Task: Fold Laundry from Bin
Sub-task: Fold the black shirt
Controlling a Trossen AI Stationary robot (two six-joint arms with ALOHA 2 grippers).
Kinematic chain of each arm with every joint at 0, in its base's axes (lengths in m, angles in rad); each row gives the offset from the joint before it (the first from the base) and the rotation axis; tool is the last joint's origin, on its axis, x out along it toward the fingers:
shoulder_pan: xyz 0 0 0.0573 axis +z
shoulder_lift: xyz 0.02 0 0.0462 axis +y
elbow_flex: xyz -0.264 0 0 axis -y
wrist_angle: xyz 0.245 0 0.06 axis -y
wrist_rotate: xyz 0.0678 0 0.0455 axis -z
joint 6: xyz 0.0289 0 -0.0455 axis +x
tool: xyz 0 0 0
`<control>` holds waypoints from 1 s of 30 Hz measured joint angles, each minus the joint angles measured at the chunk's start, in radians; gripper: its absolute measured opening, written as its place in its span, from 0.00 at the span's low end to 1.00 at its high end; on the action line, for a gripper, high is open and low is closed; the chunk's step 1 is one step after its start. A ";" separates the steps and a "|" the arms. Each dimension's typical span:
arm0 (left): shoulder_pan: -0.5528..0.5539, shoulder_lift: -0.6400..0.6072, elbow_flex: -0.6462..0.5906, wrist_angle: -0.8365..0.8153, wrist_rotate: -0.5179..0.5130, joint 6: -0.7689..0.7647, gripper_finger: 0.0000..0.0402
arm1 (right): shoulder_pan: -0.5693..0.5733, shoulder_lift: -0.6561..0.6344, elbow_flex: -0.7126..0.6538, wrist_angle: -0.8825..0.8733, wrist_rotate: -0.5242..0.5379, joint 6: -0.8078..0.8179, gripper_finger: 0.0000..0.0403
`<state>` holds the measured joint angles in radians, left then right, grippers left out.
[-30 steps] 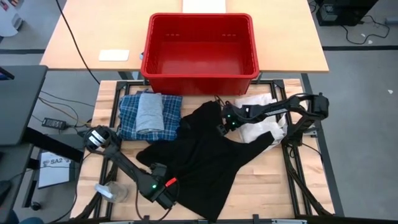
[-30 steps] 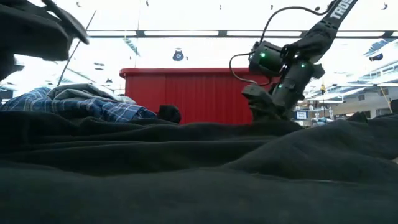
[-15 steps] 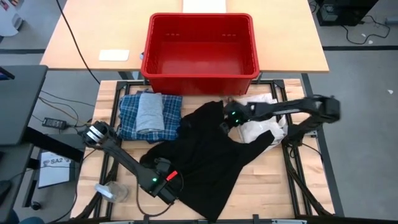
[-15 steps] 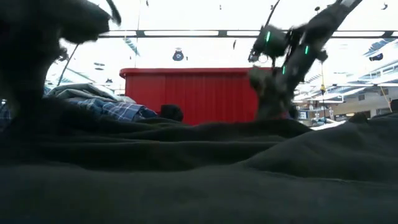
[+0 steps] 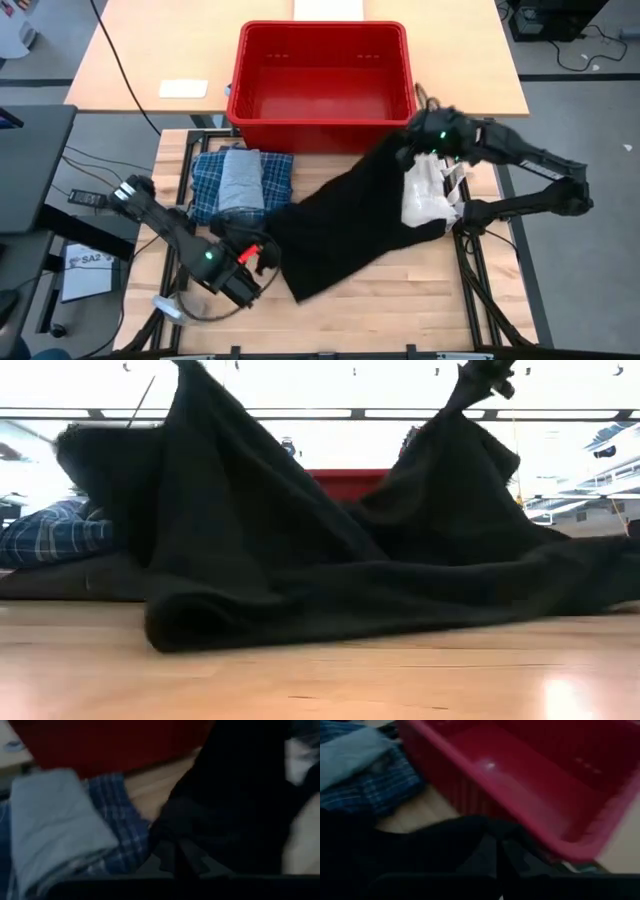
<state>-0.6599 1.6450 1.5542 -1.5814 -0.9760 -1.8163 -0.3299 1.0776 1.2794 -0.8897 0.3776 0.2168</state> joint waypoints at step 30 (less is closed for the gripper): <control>0.075 -0.028 0.010 0.010 0.275 0.073 0.01 | -0.136 0.244 -0.015 -0.294 0.031 0.013 0.58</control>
<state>-0.5850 1.6169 1.5639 -1.5713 -0.7013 -1.7435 -0.4655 1.3213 1.2640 -1.1840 0.4089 0.2293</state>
